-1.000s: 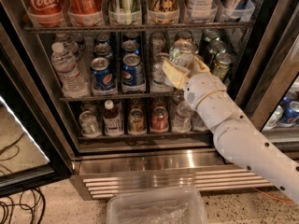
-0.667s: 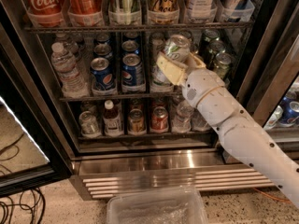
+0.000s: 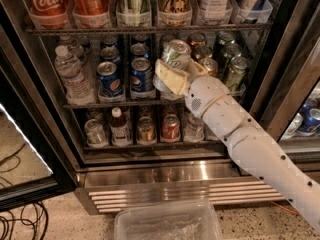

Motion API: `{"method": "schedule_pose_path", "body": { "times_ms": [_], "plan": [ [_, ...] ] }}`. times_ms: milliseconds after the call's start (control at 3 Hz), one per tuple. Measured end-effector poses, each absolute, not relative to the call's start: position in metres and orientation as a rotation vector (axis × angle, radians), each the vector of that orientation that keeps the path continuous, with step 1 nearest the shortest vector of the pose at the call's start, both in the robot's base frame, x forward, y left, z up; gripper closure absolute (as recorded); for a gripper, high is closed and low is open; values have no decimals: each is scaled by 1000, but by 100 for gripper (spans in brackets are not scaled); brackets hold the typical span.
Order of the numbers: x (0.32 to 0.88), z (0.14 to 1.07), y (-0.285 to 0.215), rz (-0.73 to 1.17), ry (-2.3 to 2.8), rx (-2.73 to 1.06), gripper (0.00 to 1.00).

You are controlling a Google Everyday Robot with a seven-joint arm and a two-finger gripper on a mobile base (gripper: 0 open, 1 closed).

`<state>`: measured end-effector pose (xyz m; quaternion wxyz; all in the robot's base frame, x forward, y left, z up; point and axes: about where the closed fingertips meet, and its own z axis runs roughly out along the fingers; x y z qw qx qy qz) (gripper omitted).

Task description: Pick 7up can from middle shelf of fridge

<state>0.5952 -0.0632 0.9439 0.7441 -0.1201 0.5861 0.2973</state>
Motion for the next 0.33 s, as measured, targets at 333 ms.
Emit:
{"method": "schedule_pose_path", "body": {
  "times_ms": [333],
  "plan": [
    [576,936,-50,772,1282,-208,100]
  ]
}}
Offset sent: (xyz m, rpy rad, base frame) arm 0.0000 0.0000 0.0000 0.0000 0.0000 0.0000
